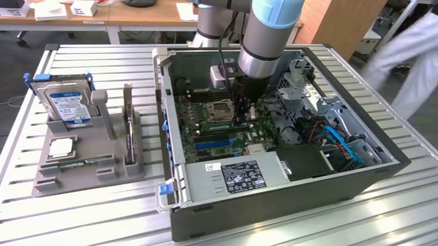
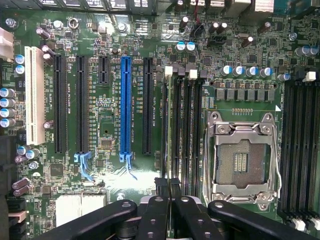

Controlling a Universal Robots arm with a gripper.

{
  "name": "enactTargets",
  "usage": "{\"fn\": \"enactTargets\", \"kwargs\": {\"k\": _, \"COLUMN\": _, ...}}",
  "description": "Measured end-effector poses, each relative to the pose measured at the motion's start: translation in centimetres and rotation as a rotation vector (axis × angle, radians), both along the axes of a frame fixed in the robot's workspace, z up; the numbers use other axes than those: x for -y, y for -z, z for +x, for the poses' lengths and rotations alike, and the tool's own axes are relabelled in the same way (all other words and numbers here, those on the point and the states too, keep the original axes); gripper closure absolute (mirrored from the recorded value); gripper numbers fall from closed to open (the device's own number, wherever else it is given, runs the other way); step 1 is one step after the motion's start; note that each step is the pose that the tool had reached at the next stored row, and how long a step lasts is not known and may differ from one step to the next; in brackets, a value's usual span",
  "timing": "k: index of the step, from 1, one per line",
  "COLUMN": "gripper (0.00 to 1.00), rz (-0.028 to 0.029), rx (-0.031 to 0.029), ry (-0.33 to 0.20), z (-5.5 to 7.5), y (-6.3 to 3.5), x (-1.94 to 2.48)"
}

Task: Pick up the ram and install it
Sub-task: 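Insert the ram into the slot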

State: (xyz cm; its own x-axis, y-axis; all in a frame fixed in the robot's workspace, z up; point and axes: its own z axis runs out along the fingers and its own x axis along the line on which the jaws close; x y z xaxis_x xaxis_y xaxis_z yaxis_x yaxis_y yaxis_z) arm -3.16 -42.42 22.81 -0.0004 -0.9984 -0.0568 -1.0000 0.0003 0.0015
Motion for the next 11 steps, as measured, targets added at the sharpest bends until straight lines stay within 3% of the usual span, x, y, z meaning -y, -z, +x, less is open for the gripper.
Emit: {"fn": "enactTargets", "kwargs": {"k": 11, "gripper": 0.89, "rz": 0.0, "rx": 0.0, "ry": 0.0, "z": 0.0, "y": 0.38, "x": 0.0}}
